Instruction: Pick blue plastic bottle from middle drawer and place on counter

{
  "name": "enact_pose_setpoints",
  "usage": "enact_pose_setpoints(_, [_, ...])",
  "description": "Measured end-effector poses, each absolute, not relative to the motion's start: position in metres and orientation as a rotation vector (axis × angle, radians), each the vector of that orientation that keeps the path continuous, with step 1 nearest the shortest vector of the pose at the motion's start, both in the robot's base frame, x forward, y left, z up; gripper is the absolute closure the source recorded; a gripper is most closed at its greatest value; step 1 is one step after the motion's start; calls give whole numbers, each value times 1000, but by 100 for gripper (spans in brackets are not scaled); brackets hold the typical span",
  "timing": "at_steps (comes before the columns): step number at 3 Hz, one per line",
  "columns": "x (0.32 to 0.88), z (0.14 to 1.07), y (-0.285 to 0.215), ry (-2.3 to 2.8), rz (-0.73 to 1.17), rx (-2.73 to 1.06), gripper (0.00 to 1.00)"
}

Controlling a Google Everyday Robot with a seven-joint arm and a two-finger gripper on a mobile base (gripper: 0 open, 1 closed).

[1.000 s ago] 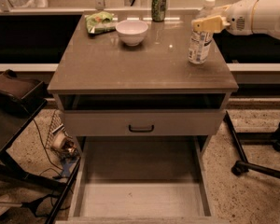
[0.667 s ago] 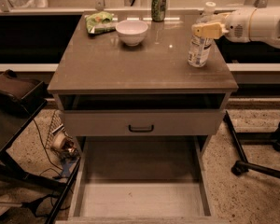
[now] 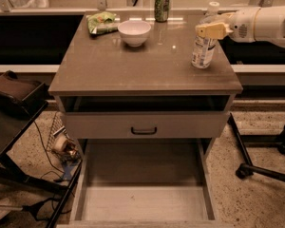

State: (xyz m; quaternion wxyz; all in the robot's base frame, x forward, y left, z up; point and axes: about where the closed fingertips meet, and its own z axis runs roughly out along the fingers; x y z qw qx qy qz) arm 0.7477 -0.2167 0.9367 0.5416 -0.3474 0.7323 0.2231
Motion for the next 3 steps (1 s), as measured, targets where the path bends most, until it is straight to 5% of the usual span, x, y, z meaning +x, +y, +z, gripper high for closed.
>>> enact_pose_setpoints(2, [749,935,-214,1739,535,-828,6])
enact_pose_setpoints(3, [749,935,-212,1739,538,-830,0])
